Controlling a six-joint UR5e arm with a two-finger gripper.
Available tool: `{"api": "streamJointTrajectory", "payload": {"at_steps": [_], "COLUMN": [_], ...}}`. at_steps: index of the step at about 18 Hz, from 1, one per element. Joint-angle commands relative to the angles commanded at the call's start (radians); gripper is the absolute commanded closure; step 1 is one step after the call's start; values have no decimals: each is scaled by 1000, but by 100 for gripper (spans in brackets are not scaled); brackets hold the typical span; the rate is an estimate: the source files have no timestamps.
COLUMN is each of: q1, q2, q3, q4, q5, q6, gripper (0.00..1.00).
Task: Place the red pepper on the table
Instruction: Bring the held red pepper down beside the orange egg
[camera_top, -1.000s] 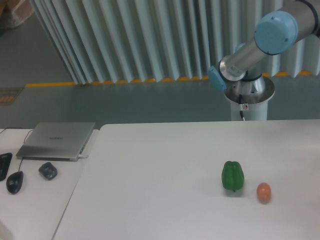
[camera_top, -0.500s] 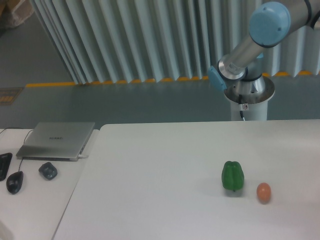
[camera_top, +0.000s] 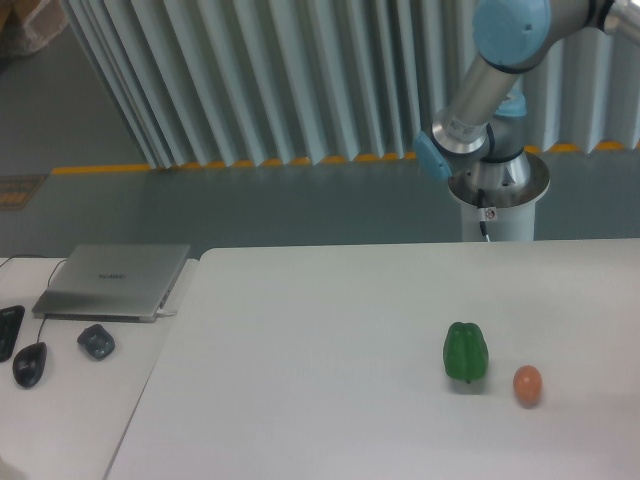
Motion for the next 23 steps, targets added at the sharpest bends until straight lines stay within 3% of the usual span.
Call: {"api": "streamJointTrajectory", "payload": {"at_steps": [5,8,13,17,23], "q1": [-54,-83,-161,-206,-256], "q2": [61,87,91,86,48], "q3": [-69,-118,-159,-216,-225], "q4": [-77,-80,-91,-79,-77], "q5": [-67,-127,-124,-32,74], "q6": [2,-2,-9,0,-2], "gripper": [34,34,34,34,33]}}
